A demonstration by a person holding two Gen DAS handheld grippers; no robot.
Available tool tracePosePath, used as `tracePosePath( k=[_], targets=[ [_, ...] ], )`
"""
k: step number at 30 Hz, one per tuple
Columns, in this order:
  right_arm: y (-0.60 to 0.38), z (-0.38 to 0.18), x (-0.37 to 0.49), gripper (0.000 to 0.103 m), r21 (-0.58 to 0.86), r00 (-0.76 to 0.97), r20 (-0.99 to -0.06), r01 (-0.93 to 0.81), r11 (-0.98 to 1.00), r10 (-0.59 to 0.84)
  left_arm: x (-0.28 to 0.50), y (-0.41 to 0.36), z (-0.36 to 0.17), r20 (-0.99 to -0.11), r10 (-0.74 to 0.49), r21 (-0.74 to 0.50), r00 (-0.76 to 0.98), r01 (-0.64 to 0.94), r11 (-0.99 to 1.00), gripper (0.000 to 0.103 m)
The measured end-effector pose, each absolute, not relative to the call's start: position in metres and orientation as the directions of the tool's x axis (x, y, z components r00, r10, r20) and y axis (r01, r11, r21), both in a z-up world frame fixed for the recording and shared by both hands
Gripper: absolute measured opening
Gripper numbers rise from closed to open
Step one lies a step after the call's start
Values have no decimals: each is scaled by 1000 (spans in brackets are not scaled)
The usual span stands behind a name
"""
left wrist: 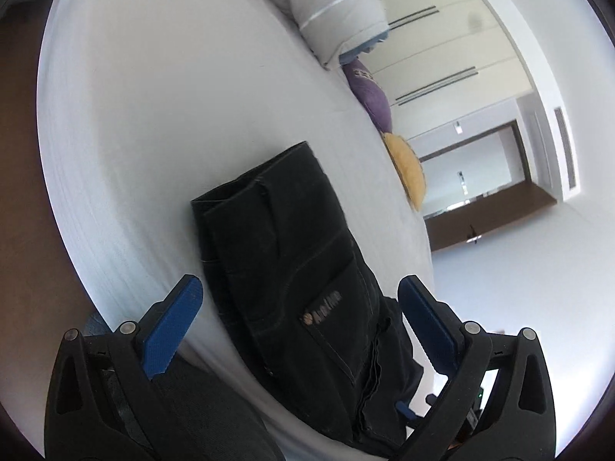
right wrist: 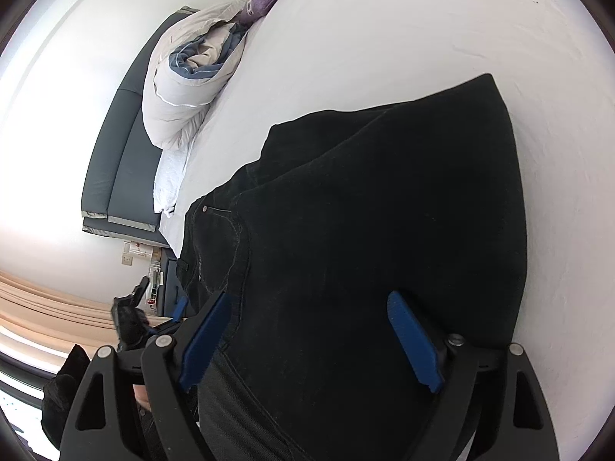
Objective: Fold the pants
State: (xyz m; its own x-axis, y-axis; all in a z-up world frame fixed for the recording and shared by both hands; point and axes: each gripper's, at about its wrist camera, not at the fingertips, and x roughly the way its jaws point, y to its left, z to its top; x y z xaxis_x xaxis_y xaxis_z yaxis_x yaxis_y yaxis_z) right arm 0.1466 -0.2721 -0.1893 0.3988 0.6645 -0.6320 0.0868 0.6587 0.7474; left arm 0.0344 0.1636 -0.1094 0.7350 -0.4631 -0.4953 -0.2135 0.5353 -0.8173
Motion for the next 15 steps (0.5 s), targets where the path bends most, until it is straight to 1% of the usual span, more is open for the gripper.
tracePosePath(
  k=[3, 5, 10, 15],
  targets=[
    [-273, -190, 147, 85, 747, 397, -633, 87, 659, 665, 33, 171, -128, -493, -461, -829, 737, -238, 506, 102],
    [-272, -190, 148, 85, 746, 396, -634, 86, 660, 665, 37, 177, -136, -479, -477, -843, 737, -236, 483, 102],
    [-272, -190, 147, 85, 742, 395, -638, 85, 665, 661, 43, 184, -156, -479, -504, -854, 719, -249, 456, 102],
    [-271, -189, 146, 85, 739, 397, -639, 80, 669, 659, 50, 186, -156, -465, -508, -861, 725, -237, 449, 102]
  ],
)
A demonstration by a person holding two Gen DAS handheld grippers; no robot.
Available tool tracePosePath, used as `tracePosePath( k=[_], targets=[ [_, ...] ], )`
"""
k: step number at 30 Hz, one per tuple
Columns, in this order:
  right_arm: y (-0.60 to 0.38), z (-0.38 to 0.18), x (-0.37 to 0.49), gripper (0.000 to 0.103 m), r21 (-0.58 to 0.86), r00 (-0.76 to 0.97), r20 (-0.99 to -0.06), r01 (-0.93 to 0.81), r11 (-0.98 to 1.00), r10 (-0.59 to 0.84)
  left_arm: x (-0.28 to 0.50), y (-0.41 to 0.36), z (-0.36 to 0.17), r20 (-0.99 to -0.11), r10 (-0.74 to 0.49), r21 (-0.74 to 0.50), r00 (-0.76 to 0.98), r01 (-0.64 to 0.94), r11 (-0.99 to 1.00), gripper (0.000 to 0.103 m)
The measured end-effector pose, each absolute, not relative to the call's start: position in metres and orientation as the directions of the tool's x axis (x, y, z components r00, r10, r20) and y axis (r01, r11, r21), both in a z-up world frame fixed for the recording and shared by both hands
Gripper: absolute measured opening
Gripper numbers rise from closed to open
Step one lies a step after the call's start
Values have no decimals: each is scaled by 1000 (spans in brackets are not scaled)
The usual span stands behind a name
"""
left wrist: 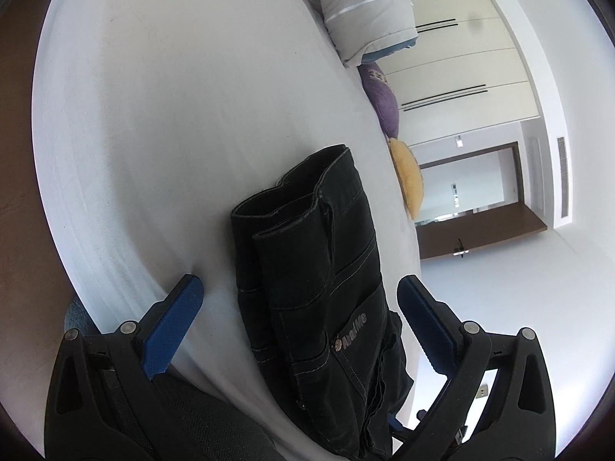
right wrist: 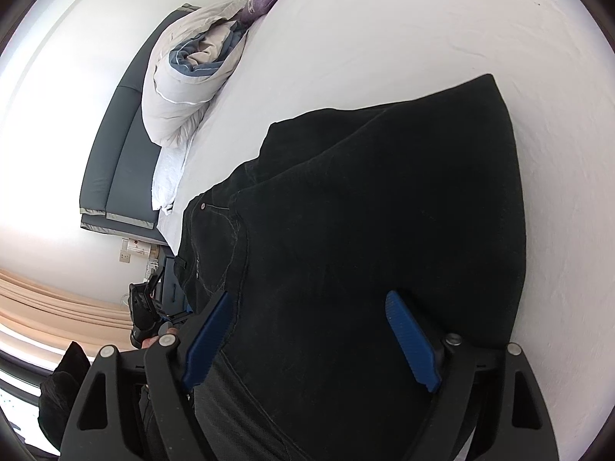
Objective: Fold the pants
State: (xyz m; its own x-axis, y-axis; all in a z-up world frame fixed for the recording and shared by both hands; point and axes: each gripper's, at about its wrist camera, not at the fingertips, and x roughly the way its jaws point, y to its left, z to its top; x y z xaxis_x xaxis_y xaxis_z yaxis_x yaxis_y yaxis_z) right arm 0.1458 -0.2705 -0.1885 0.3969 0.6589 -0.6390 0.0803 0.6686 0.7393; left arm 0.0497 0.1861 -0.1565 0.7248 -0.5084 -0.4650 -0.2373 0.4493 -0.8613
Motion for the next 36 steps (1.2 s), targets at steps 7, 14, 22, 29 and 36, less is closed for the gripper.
tracePosePath(
  k=[7, 14, 22, 29, 36],
  targets=[
    [-269, -188, 145, 85, 735, 396, -643, 79, 673, 656, 57, 175, -154, -438, -541, -876, 718, -205, 437, 89],
    [-270, -188, 146, 85, 735, 396, -643, 79, 673, 656, 61, 184, -168, -418, -556, -901, 718, -248, 357, 47],
    [-270, -188, 147, 82, 725, 391, -655, 82, 684, 647, 69, 179, -167, -471, -524, -876, 710, -303, 375, 24],
    [-265, -186, 148, 80, 690, 386, -688, 84, 719, 615, 70, 167, -144, -528, -456, -828, 716, -317, 462, 17],
    [-264, -182, 145, 80, 675, 401, -694, 72, 734, 598, 82, 87, -54, -618, -337, -571, 710, -112, 813, 16]
  ],
)
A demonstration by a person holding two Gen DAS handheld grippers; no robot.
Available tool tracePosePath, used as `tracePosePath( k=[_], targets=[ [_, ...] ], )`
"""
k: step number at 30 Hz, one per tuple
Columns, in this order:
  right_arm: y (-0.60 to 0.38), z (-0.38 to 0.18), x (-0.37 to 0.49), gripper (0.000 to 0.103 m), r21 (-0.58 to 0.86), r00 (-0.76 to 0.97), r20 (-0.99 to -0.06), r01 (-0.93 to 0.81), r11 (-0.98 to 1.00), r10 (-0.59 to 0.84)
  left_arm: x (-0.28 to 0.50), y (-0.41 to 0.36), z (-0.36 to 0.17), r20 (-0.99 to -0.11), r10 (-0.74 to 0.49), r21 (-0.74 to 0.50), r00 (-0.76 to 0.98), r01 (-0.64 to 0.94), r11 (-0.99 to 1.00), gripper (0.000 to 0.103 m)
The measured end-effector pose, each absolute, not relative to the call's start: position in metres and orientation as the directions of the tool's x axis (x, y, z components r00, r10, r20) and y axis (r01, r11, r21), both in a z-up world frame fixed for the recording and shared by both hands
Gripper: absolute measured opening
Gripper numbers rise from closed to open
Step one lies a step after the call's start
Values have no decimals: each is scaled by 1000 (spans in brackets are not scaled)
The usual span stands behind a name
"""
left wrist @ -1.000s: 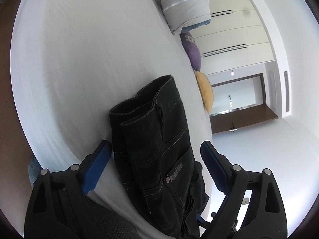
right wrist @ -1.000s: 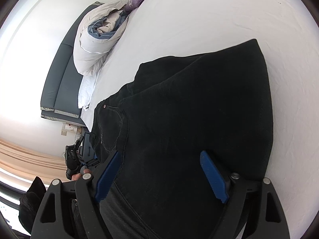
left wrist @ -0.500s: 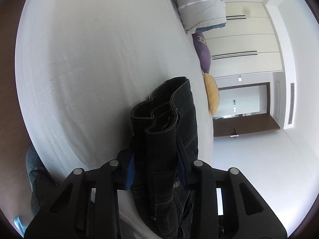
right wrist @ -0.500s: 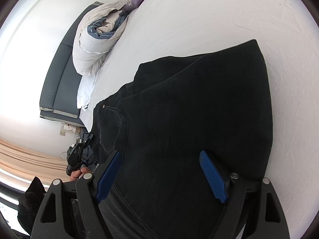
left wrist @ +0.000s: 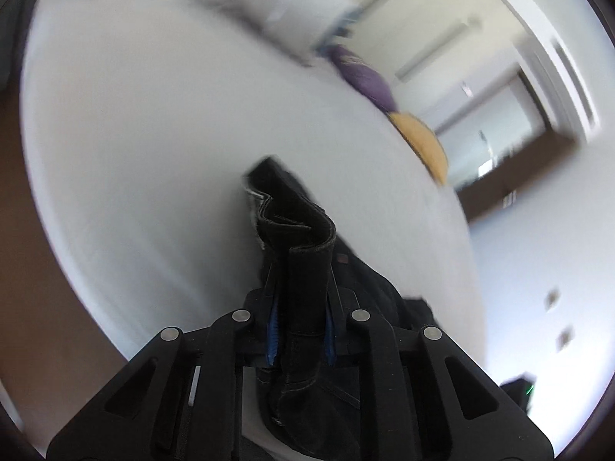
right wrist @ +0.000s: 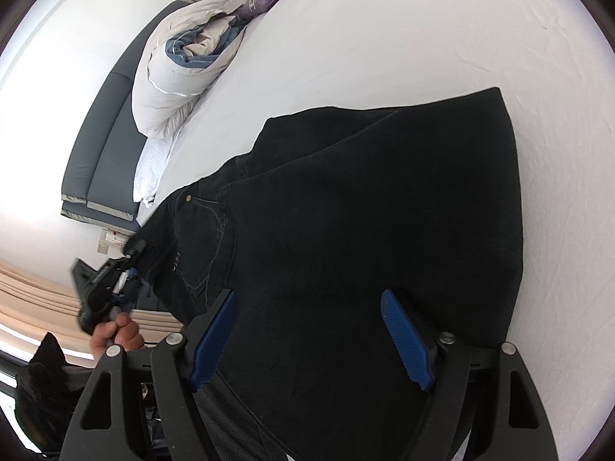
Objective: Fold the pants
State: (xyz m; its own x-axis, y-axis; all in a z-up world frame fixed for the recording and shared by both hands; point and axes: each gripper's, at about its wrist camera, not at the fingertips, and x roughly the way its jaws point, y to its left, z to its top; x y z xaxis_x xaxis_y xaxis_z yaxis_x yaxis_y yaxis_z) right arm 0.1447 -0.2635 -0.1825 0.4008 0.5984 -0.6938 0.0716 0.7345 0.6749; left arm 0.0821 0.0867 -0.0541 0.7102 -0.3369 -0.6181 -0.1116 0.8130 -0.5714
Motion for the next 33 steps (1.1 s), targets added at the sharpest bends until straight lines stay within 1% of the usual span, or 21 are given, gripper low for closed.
tracePosePath(
  k=[2, 4, 6, 8, 11, 12, 16, 18, 21, 24, 27, 29, 31, 32, 33],
  targets=[
    [-266, -180, 144, 80, 694, 405, -680, 86, 715, 611, 78, 30, -22, -618, -325, -427, 716, 41, 903, 16],
    [-269, -174, 144, 80, 725, 416, -650, 90, 682, 636, 68, -24, -8, -616, -342, -312, 709, 179, 933, 16],
    [-269, -164, 147, 80, 775, 426, -593, 69, 629, 684, 55, -77, -10, -633, -360, -212, 686, 294, 932, 16],
    [-265, -156, 152, 81, 804, 419, -553, 41, 593, 721, 45, -118, -26, -667, -363, -151, 650, 359, 921, 16],
    [-264, -150, 161, 83, 827, 408, -523, 28, 562, 748, 32, -150, -44, -703, -351, -111, 619, 391, 914, 16],
    [-265, -150, 163, 85, 829, 409, -520, 31, 558, 750, 28, -156, -46, -706, -341, -94, 621, 395, 914, 16],
    [-266, -155, 176, 87, 855, 401, -498, 79, 513, 769, 21, -173, -45, -704, -286, 16, 650, 417, 909, 16],
    [-263, -159, 183, 87, 866, 394, -486, 92, 492, 781, 22, -172, -47, -704, -275, 31, 655, 415, 909, 16],
    [-254, -165, 198, 88, 868, 371, -489, 112, 485, 790, 22, -172, -46, -701, -261, 54, 663, 415, 908, 16],
    [-240, -161, 213, 88, 857, 344, -506, 101, 505, 791, 15, -175, -44, -695, -234, 115, 680, 427, 897, 16],
    [-224, -144, 225, 87, 842, 329, -520, 40, 538, 789, 9, -181, -45, -690, -212, 167, 692, 437, 884, 16],
    [-212, -131, 232, 87, 804, 321, -561, -8, 594, 763, 4, -185, -48, -679, -194, 214, 708, 444, 870, 16],
    [-203, -125, 238, 83, 762, 310, -606, -38, 647, 732, -4, -191, -49, -661, -184, 262, 728, 454, 852, 16],
    [-201, -125, 240, 71, 757, 300, -612, -44, 651, 732, -8, -194, -50, -652, -182, 282, 736, 458, 843, 16],
    [-199, -126, 242, 56, 761, 290, -610, -45, 647, 738, -13, -197, -51, -639, -178, 312, 748, 463, 830, 16]
  ],
)
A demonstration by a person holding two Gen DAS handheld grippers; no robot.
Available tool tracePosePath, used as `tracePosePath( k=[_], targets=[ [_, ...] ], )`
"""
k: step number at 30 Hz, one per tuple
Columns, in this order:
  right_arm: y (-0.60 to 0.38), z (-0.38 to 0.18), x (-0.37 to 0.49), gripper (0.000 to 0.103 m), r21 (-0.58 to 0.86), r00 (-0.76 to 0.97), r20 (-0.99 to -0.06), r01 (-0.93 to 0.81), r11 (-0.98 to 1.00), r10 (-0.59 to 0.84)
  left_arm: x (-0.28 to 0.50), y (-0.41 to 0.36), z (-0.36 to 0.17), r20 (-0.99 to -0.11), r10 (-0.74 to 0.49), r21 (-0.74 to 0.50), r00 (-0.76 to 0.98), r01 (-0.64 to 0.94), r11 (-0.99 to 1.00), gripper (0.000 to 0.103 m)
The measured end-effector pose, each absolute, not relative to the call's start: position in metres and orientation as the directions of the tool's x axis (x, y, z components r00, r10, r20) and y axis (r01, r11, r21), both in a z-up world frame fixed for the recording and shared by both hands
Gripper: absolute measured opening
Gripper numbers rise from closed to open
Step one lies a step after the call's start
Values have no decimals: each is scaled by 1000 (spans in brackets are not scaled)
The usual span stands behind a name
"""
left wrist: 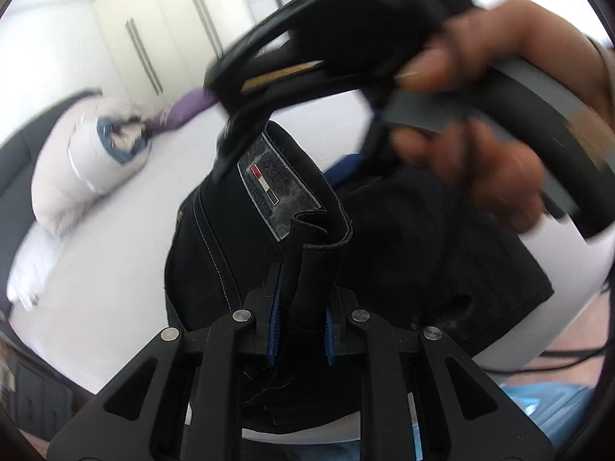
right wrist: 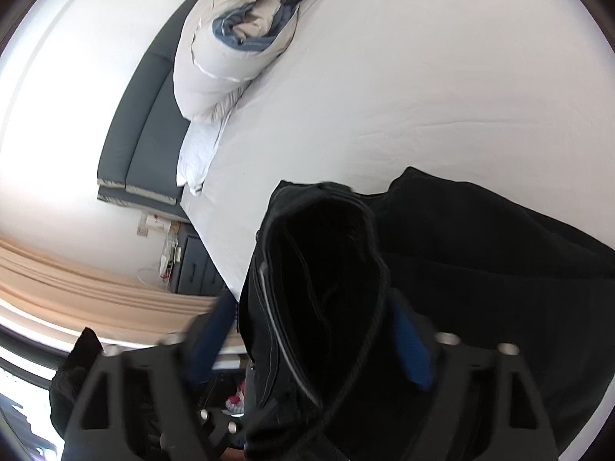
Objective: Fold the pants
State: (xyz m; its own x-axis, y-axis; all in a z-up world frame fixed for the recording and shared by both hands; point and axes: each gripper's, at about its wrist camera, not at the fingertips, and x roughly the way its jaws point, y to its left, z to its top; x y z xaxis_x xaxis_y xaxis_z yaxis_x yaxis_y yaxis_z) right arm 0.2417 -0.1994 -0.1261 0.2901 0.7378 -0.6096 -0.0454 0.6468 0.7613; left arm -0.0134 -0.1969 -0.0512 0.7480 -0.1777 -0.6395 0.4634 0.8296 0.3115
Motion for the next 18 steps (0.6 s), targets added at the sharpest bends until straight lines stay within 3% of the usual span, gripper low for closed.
tracePosePath(
  k=[1, 3, 9, 13, 18],
  targets=[
    [-199, -128, 242, 46, 765, 282, -607, -45, 642, 743, -19, -200, -53, -627, -177, 340, 759, 471, 814, 16],
    [-205, -131, 240, 37, 772, 289, -600, -34, 634, 746, -33, -203, -56, -606, -173, 387, 776, 479, 788, 16],
    [-244, -155, 215, 19, 835, 337, -534, 65, 547, 775, -54, -216, -67, -565, -218, 491, 795, 537, 686, 16],
    [-269, -166, 189, 15, 828, 396, -543, 105, 552, 740, -73, -240, -76, -560, -273, 550, 782, 597, 584, 16],
    [-304, -172, 164, 15, 800, 424, -577, 123, 587, 698, -88, -266, -85, -589, -331, 537, 737, 663, 521, 16]
  ],
)
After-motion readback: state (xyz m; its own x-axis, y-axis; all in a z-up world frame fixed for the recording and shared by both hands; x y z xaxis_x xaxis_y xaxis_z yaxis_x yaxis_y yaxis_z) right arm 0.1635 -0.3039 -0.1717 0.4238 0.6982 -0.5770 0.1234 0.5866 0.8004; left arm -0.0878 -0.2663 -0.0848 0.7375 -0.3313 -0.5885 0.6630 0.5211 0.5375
